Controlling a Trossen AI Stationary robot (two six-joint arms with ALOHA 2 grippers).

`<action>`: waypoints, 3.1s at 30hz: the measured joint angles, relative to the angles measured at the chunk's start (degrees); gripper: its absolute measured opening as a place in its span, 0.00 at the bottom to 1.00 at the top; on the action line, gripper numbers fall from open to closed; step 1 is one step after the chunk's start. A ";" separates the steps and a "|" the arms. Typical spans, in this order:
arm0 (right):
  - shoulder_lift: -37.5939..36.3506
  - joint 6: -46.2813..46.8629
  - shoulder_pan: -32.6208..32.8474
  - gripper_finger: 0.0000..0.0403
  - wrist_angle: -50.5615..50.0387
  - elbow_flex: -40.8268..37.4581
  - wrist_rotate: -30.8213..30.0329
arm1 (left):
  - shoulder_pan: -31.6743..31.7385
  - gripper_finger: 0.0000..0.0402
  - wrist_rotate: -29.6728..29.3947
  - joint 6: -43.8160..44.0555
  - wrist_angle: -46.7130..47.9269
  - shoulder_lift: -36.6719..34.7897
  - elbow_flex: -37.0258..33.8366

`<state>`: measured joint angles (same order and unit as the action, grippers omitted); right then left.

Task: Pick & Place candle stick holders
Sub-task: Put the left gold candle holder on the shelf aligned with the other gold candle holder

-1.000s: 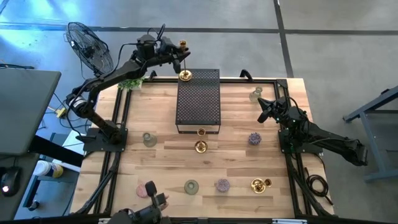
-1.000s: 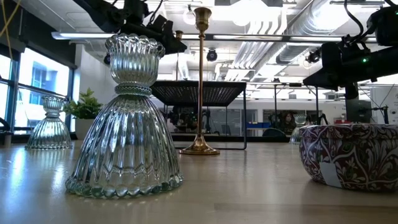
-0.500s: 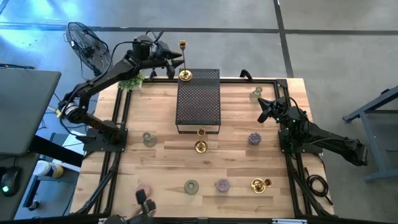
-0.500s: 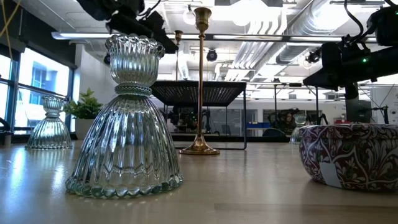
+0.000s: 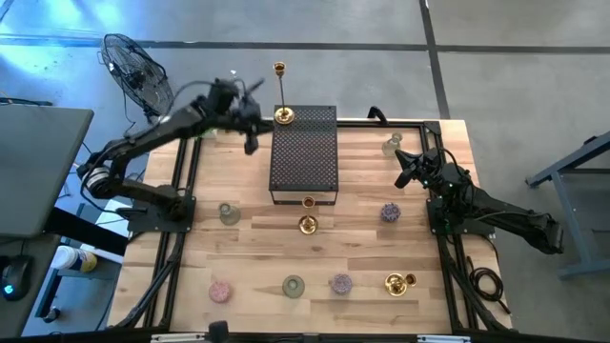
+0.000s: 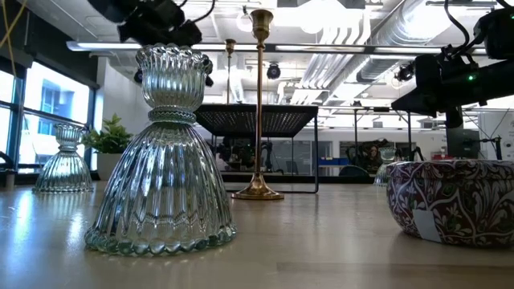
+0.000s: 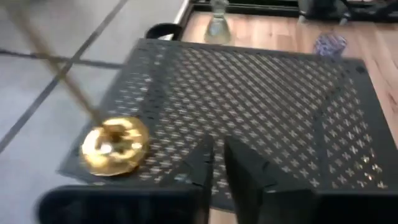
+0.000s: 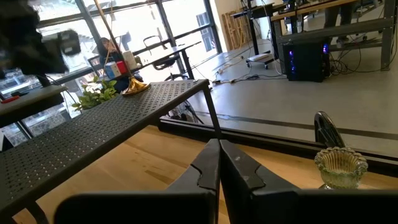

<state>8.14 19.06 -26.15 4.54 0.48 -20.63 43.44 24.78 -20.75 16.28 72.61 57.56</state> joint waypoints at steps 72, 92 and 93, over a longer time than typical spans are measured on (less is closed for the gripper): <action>0.11 -3.04 0.01 0.00 0.00 0.01 -0.01 | -52.06 0.12 -37.54 23.54 -56.80 13.59 -15.19; 0.36 -3.05 0.00 0.00 -0.02 0.00 0.00 | -48.82 0.09 -35.84 16.63 -26.01 -5.74 1.55; 0.43 -3.05 0.01 0.00 -0.02 0.00 -0.01 | -47.40 0.09 -35.89 16.55 -25.49 -6.37 1.81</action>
<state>8.57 16.01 -26.14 4.51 0.48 -20.64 -3.97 -11.11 -4.21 -9.20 66.25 59.37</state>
